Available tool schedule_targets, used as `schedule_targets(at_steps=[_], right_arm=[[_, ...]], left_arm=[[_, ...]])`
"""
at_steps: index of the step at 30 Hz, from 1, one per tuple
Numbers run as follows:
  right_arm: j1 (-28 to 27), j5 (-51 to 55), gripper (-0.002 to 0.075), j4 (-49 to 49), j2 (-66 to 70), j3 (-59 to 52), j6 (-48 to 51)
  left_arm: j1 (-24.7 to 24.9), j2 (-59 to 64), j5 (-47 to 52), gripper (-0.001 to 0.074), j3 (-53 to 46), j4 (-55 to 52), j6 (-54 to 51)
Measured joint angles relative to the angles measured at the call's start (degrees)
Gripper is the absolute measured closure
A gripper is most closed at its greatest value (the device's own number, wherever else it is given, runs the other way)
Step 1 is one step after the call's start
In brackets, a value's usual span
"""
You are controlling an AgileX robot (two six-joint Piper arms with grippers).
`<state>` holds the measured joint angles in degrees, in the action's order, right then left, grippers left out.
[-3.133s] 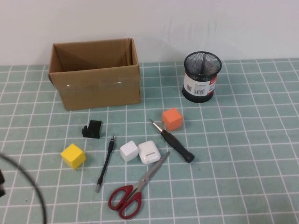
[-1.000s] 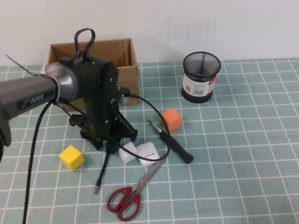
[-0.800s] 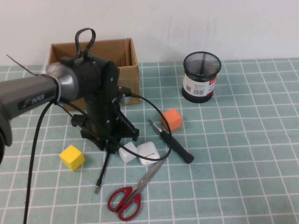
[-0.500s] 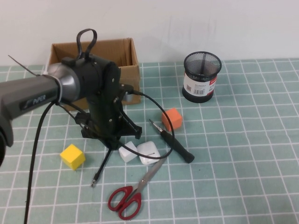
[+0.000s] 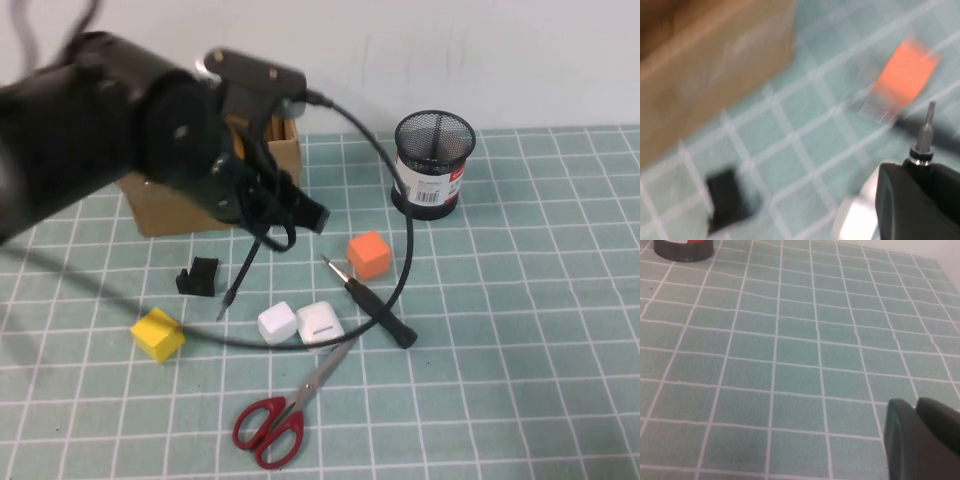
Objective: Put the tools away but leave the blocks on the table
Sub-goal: Place the long Screwdriver into the round holder
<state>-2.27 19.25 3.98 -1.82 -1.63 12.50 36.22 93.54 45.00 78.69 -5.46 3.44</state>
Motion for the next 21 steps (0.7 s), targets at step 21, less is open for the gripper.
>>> schedule_targets(at_steps=[21], right_arm=[[0.0,0.0,0.0733,0.0,0.0,0.0,0.0]], left_arm=[[1.0,10.5,-87.6,0.0676,-10.1,-13.7,11.8]])
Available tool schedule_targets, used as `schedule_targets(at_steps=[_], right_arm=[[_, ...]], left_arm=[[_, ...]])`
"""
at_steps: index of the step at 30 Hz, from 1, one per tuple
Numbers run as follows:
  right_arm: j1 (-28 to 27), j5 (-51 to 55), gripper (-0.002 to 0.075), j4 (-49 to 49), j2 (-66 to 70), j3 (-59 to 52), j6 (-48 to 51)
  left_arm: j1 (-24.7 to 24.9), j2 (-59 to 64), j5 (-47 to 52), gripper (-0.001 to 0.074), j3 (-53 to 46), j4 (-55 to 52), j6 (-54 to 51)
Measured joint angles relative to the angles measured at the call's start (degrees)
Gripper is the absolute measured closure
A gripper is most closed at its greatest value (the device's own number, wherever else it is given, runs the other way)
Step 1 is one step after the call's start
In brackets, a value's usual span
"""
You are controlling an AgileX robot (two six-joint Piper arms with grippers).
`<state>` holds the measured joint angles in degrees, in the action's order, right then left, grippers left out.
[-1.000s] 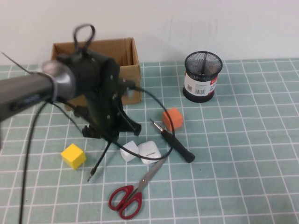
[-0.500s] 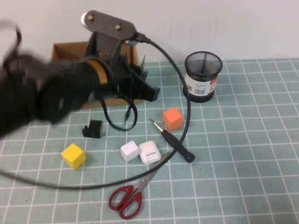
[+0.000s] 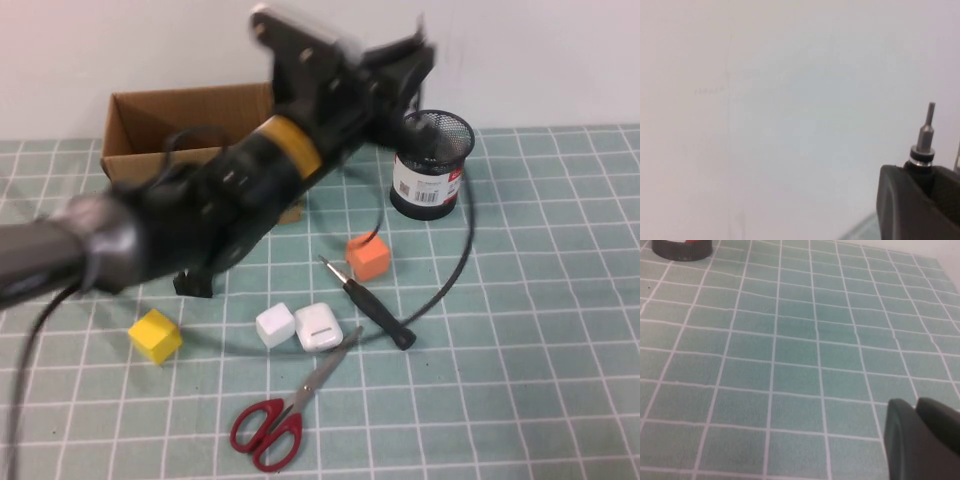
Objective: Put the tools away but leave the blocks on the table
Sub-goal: Place the long Screwdriver into the round holder
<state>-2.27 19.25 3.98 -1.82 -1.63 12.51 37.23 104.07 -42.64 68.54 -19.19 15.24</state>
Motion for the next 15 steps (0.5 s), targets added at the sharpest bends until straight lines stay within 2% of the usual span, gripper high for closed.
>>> schedule_targets(at_steps=[8,15], right_arm=[[0.0,0.0,0.0733,0.0,0.0,0.0,0.0],[0.0,0.0,0.0733,0.0,0.0,0.0,0.0]], left_arm=[[0.0,13.4,5.1,0.0676,20.8,-4.3,5.9],[0.0,23.0,7.6,0.0676,29.5,-4.8,6.3]])
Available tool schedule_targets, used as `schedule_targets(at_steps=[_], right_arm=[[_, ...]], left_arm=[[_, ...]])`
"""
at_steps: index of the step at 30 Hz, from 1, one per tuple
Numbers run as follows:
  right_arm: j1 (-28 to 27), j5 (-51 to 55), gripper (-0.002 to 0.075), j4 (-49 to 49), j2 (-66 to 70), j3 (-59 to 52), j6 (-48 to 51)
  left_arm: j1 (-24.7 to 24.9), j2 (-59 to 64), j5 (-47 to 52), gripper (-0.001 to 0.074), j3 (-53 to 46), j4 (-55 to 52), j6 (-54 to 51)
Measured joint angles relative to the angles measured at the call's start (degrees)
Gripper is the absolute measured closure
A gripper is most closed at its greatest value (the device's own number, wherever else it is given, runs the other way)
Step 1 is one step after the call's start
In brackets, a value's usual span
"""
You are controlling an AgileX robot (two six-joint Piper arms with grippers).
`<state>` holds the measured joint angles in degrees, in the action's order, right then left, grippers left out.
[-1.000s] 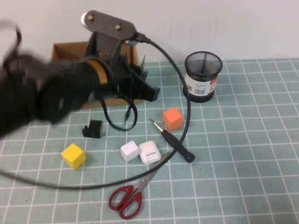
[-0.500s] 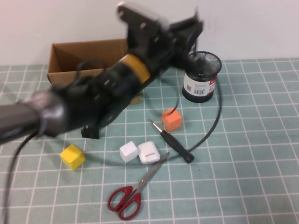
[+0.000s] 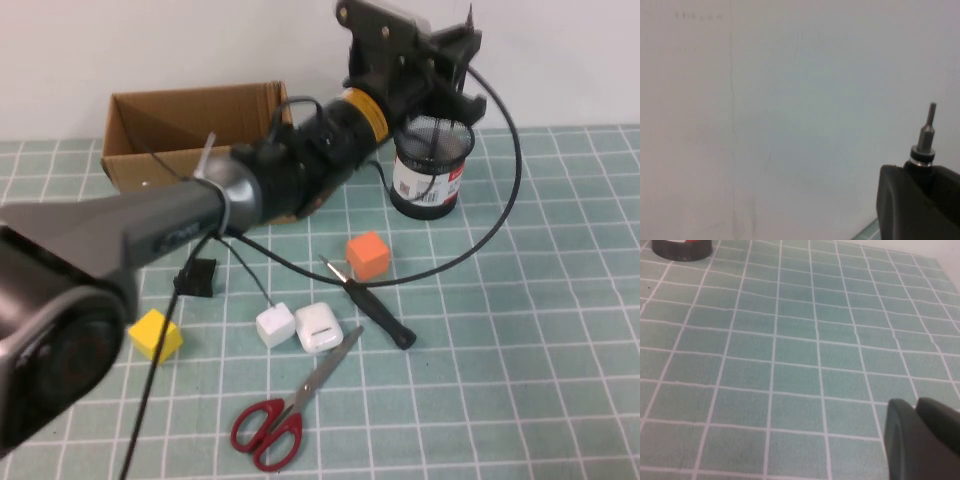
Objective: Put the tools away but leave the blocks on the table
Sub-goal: Place the long Screwdriver into the round holder
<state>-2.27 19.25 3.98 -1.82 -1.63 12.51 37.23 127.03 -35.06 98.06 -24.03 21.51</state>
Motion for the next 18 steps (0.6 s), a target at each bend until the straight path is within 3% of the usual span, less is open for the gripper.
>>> schedule_targets(at_steps=[18], right_arm=[[0.0,0.0,0.0733,0.0,0.0,0.0,0.0]], left_arm=[[-0.5,7.6,3.1,0.0676,4.2,6.8,-7.6]])
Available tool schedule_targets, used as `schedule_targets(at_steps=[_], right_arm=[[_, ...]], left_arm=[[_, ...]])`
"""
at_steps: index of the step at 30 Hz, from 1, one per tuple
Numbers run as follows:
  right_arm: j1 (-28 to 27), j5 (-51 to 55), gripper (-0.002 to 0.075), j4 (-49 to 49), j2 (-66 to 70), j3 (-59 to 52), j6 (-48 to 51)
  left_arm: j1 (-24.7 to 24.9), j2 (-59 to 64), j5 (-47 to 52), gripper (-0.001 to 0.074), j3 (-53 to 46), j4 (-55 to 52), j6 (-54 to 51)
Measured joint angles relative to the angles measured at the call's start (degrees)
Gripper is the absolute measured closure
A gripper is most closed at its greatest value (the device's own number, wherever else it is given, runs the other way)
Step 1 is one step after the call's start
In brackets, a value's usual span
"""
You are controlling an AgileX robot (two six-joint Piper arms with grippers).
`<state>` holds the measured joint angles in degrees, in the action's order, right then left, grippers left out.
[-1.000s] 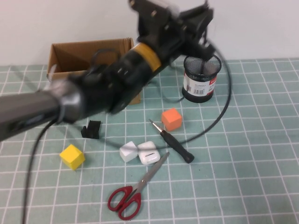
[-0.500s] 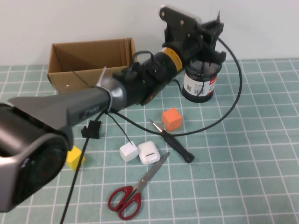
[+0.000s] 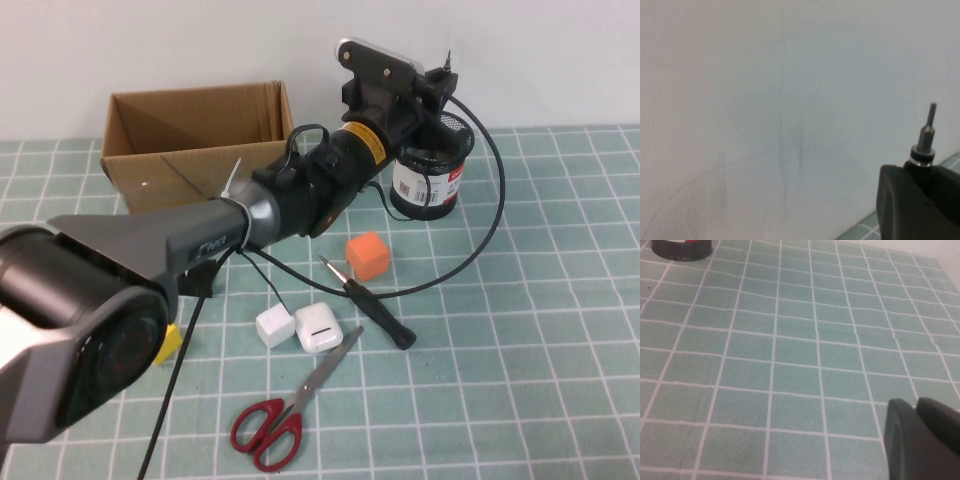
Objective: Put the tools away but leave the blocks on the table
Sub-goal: Place the long Screwdriver into the round holder
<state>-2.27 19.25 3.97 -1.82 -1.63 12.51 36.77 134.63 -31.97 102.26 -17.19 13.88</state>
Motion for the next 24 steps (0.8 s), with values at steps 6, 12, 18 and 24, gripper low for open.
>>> schedule_targets(at_steps=[6,12,18,24], right_arm=[[0.0,0.0,0.0733,0.0,0.0,0.0,0.0],[0.0,0.0,0.0732,0.0,0.0,0.0,-0.1],[0.0,0.0,0.0733,0.0,0.0,0.0,0.0],[0.0,0.0,0.0733,0.0,0.0,0.0,0.0]], left_arm=[[0.0,0.0,0.6,0.0643,0.0,0.4,-0.3],[0.0,0.0,1.7,0.0467,0.0,0.6,-0.2],[0.0,-0.4,4.8,0.0429,0.0,0.6,-0.2],[1.6,-7.0,22.7,0.0489,0.0,0.6,0.4]])
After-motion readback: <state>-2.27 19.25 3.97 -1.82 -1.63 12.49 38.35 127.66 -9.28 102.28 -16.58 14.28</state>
